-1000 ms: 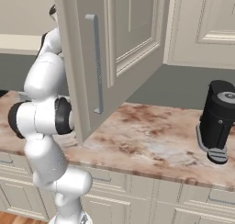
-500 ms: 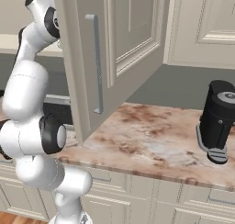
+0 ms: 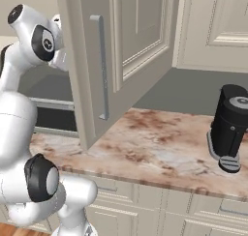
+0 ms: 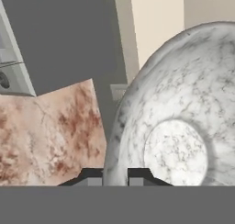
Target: Move the bowls from the cabinet to the plates on the dining table.
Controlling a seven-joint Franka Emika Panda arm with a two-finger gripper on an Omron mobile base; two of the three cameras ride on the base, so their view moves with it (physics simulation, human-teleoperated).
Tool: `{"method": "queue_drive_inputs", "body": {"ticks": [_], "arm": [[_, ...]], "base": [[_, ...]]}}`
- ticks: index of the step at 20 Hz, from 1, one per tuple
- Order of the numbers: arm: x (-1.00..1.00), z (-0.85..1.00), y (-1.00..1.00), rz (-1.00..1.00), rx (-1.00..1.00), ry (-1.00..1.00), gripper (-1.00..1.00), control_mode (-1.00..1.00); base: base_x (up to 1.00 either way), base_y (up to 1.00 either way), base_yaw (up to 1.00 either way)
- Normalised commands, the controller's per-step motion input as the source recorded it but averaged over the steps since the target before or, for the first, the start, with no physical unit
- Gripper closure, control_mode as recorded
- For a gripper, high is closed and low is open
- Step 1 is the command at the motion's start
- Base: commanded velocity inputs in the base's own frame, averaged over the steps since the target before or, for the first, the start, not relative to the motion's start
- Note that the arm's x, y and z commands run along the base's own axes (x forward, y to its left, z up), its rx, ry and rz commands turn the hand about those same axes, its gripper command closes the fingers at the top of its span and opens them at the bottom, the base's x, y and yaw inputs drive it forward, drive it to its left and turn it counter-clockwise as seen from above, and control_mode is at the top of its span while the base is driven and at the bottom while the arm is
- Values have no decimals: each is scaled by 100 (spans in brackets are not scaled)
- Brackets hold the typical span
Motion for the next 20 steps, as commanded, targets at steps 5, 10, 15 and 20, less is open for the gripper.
{"method": "queue_drive_inputs", "body": {"ticks": [5, 10, 15, 20], "arm": [[-82, -83, 17, 11, 0, -1, 100, -100], [-60, -59, 4, 7, 5, -1, 100, -100], [-32, -60, 0, 3, 17, 0, 100, -100], [-18, -52, 0, 3, 21, 0, 100, -100]], "base": [[0, 0, 0], [0, 0, 0], [0, 0, 0], [0, 0, 0]]}}
